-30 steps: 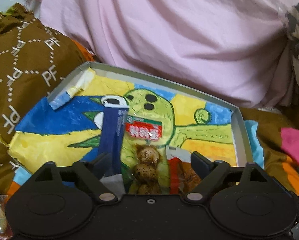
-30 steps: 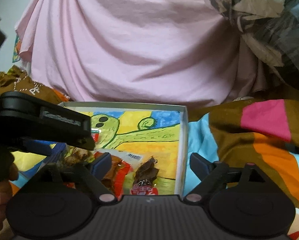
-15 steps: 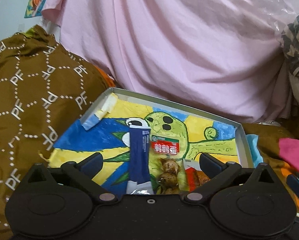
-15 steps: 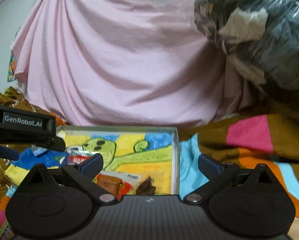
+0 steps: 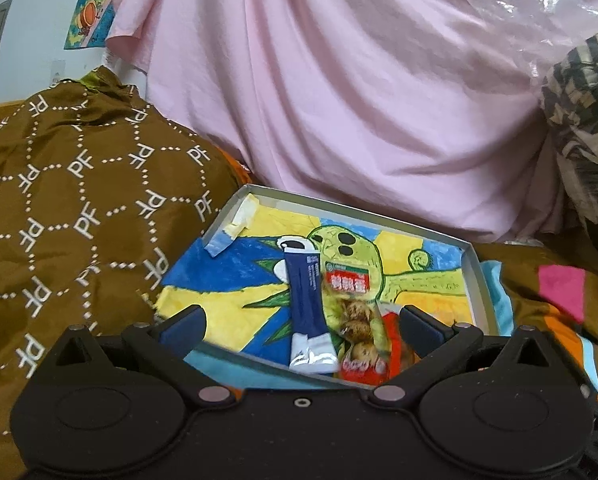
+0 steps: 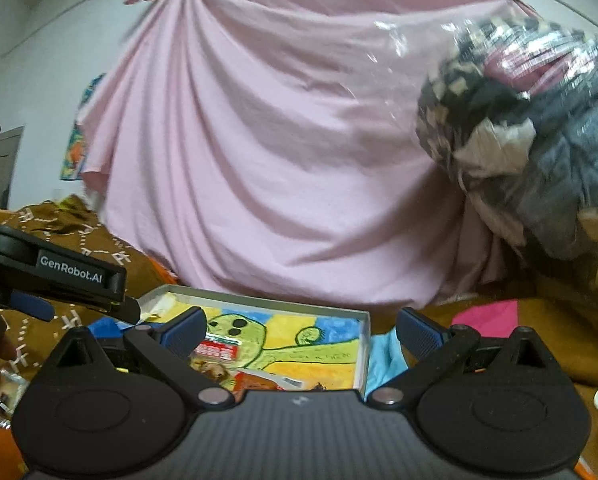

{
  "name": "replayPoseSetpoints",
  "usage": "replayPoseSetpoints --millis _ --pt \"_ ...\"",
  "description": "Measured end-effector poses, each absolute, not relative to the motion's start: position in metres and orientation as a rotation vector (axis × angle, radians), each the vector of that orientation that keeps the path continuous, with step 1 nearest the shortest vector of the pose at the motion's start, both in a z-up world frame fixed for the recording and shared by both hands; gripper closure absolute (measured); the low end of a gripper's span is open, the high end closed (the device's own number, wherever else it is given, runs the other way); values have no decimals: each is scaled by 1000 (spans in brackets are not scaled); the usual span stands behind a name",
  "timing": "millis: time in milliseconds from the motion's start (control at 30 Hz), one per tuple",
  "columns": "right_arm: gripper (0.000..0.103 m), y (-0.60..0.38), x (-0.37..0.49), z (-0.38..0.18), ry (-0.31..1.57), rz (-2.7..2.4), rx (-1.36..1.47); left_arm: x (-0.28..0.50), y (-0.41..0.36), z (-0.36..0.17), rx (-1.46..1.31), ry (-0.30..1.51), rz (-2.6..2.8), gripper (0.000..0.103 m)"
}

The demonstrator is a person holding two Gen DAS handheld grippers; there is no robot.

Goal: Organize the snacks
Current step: 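Move both tools back toward the remaining snacks on the blanket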

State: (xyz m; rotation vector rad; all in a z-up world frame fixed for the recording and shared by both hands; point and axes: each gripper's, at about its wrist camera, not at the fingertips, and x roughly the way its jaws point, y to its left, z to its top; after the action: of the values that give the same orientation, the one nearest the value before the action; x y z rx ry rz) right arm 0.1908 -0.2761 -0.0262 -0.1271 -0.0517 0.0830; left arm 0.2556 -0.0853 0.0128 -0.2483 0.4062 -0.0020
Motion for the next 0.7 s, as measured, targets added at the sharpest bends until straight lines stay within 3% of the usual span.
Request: replayPoseSetpoints --millis 700 --pt "0 -242 135 -35 145 178 -197 174 -31 -29 -169 515 5 1"
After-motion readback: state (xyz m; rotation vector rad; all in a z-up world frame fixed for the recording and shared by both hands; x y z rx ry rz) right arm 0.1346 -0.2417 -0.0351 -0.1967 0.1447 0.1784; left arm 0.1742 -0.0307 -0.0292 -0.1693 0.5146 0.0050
